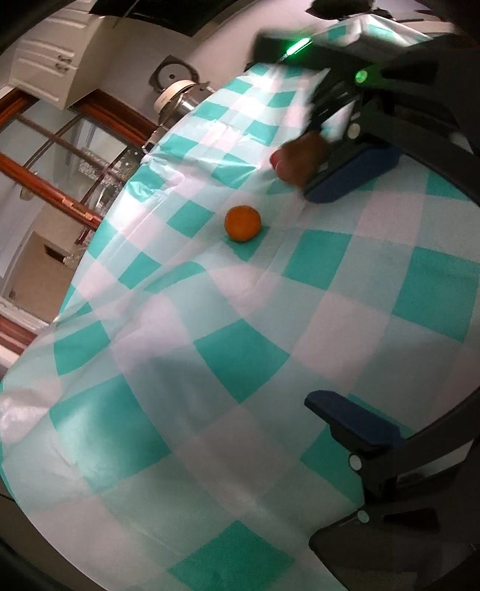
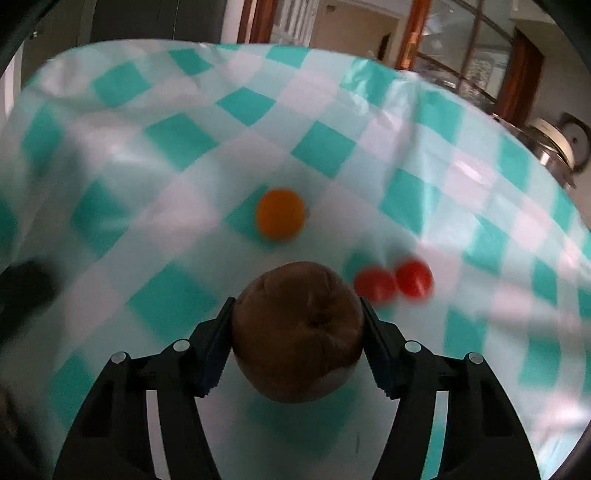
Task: Organize fruits
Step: 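Grasp the red-brown round fruit with the right tool, then grasp a red cherry tomato with the left tool while the right tool holds its fruit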
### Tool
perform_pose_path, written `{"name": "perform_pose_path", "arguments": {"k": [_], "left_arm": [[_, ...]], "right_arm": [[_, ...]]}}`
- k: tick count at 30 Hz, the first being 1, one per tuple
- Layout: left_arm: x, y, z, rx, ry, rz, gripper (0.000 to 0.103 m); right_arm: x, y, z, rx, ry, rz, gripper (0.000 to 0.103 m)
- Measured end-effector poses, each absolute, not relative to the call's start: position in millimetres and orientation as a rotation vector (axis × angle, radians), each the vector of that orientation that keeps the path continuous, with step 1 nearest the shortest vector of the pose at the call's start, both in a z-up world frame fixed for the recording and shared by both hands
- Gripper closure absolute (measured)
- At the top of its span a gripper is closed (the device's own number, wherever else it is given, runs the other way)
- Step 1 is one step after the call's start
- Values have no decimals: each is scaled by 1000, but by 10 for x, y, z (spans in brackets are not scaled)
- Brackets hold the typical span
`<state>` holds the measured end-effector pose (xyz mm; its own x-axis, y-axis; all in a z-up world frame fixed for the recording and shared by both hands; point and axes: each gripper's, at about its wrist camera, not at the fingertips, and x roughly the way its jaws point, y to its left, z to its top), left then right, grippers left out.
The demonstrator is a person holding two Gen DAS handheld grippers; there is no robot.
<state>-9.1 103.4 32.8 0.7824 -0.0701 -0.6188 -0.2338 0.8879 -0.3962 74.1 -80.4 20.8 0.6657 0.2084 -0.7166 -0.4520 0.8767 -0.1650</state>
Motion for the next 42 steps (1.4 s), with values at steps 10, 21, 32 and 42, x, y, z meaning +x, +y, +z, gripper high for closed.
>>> {"name": "perform_pose_path", "arguments": {"k": [10, 21, 32, 42], "left_arm": [[-43, 472, 330, -253, 734, -109, 1], [489, -232, 238, -42, 868, -190, 1], [1289, -572, 113, 8, 891, -294, 9], [1863, -811, -4, 130, 926, -312, 37]], "right_arm": [[-206, -1877, 118, -144, 852, 77, 40], [-292, -2042, 144, -52, 834, 70, 38], [-214, -2013, 73, -39, 879, 97, 40], [-194, -2049, 65, -6, 882, 110, 40]]}}
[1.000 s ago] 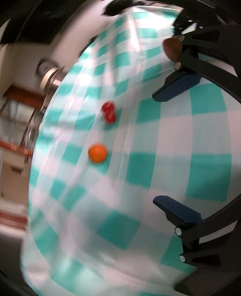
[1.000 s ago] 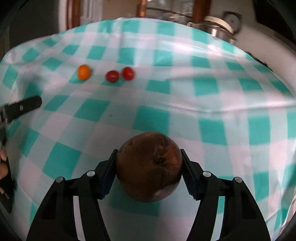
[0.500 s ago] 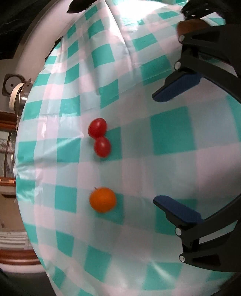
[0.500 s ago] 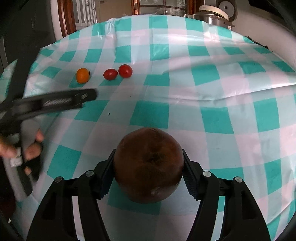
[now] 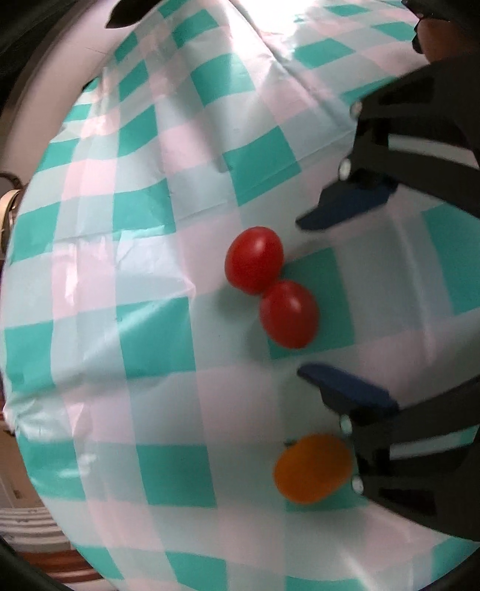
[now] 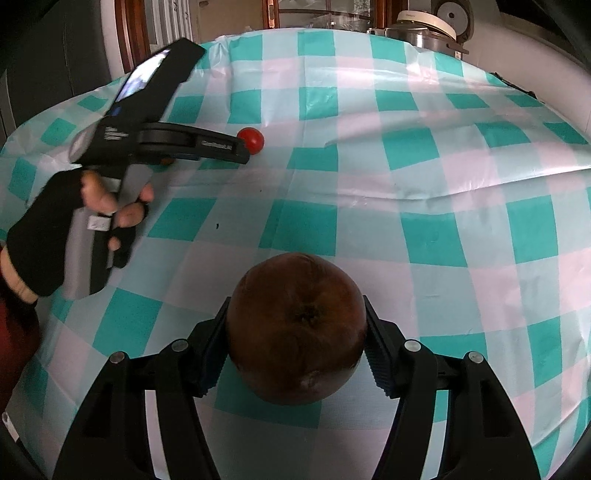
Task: Organize fruits
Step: 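Grasp a red cherry tomato with the left tool while the right tool holds its fruit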
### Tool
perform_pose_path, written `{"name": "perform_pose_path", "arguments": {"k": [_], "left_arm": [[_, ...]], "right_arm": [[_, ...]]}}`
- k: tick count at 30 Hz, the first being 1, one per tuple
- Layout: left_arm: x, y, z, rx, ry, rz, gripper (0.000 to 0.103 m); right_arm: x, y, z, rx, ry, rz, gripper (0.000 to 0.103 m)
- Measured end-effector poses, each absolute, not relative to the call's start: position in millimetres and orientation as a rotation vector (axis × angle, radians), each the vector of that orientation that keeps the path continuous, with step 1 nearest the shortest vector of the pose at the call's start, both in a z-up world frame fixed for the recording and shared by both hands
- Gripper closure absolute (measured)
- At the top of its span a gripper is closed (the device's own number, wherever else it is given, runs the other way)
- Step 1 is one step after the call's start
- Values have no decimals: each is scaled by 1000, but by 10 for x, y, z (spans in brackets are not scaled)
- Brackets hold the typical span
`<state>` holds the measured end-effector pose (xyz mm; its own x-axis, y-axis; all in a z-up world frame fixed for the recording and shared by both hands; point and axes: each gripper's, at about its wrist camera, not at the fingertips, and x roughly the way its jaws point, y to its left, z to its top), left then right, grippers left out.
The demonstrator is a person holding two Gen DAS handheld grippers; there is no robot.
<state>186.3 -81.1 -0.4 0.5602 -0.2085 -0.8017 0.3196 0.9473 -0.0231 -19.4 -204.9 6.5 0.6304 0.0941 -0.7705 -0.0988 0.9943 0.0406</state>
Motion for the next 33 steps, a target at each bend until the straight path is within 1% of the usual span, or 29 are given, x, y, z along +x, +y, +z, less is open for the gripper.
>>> {"name": "perform_pose_path", "arguments": {"k": [2, 3, 4, 5, 11, 19, 25, 33], "left_arm": [[1902, -838, -8, 139, 923, -314, 42], [1922, -848, -12, 147, 922, -306, 48], [1928, -851, -13, 153, 919, -301, 53], [1920, -848, -8, 158, 912, -297, 68], [1746, -793, 50, 151, 871, -329, 68], [1302, -544, 123, 86, 840, -337, 68], [874, -188, 279, -59, 816, -312, 68], [211, 184, 396, -97, 736, -294, 68]], "right_arm": [[-196, -2047, 64, -3, 881, 111, 40], [-196, -2045, 65, -3, 881, 111, 40], [-197, -2040, 65, -5, 881, 110, 40], [-197, -2039, 66, -7, 881, 110, 40], [-207, -2017, 73, -23, 880, 102, 40], [-220, -1985, 73, -49, 879, 89, 40], [-210, -1991, 70, -51, 880, 87, 40], [-217, -1960, 71, -73, 879, 77, 40]]}}
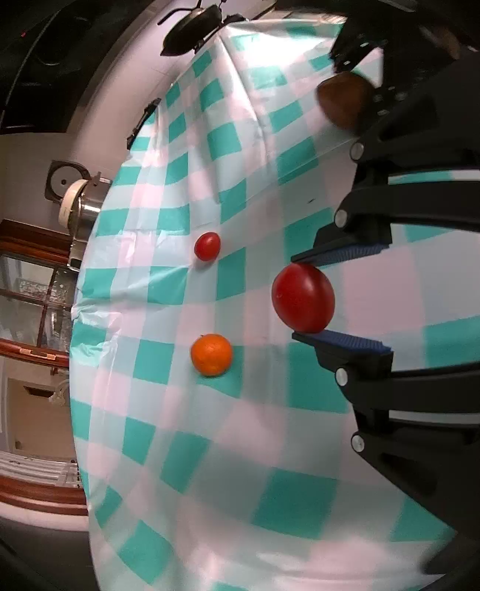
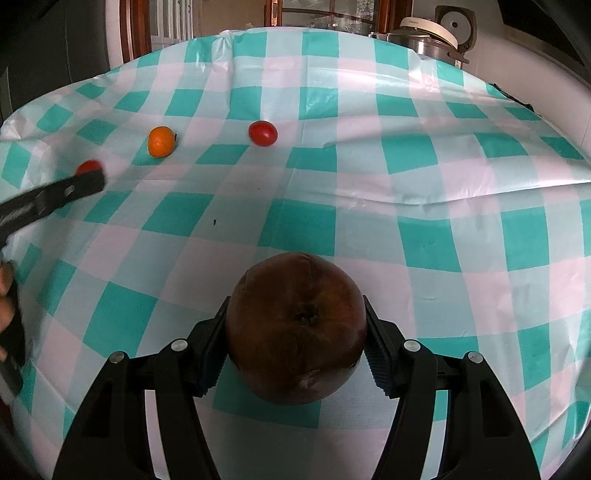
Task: Organize fruits
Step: 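Grasp a red cherry tomato with the left tool while the right tool holds its fruit, then carry both fruits over the white box and open both tools to release them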
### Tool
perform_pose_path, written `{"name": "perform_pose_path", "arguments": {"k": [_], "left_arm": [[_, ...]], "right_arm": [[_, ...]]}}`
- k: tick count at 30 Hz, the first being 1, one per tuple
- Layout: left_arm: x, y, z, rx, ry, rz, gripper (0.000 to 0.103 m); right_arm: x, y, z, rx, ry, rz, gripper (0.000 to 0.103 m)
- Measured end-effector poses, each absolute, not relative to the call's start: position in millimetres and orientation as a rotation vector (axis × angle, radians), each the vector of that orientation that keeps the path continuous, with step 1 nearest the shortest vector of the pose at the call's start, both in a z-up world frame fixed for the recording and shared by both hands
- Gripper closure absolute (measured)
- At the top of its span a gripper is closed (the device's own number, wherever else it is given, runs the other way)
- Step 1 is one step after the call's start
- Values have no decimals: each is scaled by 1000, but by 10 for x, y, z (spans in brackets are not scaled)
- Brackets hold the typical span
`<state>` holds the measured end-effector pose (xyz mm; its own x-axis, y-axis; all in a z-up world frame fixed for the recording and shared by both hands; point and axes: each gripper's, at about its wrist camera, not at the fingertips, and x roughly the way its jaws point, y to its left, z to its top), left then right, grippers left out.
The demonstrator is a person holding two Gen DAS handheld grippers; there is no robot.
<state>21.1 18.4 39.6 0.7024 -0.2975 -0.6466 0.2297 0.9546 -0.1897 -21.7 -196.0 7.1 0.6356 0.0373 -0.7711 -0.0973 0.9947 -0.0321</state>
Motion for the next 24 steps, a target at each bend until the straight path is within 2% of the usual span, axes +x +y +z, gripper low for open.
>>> {"name": "perform_pose_path", "arguments": {"k": [8, 11, 18, 24], "left_arm": [[-102, 244, 329, -104, 740, -350, 68], [-180, 254, 312, -106, 751, -361, 68], [-520, 192, 310, -38, 750, -386, 68], [-776, 40, 313, 14, 752, -414, 68]], "right_arm": [[-218, -1899, 67, -120, 875, 51, 40], [-281, -1932, 97, -29, 883, 62, 41], [-880, -1734, 418, 47, 791, 105, 41], [-1280, -1685, 468, 61, 770, 131, 41]]}}
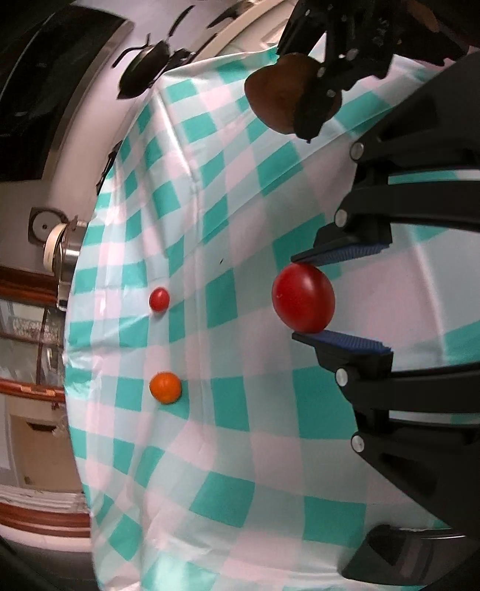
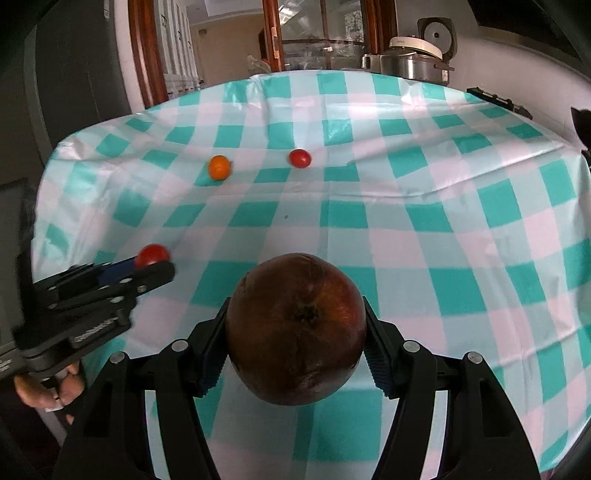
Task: Organize fruits
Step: 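Carry both fruits over the white box and open both tools to release them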
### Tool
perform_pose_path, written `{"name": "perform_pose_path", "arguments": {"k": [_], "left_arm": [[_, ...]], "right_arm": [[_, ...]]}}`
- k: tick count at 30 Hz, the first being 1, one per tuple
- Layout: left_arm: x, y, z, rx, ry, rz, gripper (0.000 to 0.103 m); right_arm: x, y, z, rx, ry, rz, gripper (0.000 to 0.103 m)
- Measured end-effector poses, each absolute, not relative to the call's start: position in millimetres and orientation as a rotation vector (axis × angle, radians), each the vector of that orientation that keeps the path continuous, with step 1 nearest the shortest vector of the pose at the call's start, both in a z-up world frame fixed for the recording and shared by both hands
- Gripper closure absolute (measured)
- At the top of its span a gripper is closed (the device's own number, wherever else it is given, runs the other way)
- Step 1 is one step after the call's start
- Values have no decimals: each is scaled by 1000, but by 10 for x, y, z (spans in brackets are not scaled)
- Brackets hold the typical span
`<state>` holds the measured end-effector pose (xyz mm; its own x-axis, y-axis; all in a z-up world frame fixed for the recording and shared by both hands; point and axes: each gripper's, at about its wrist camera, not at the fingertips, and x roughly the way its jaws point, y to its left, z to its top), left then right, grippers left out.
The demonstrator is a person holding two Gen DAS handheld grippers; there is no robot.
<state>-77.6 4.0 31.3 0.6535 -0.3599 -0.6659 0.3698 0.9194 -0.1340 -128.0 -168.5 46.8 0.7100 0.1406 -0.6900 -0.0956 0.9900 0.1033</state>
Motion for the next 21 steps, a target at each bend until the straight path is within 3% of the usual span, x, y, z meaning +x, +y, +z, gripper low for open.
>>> {"name": "perform_pose_path", "arguments": {"k": [21], "left_arm": [[-1628, -812, 584, 207, 693, -594, 68]], "right_arm": [[-2694, -2559, 728, 172, 593, 55, 41]]}}
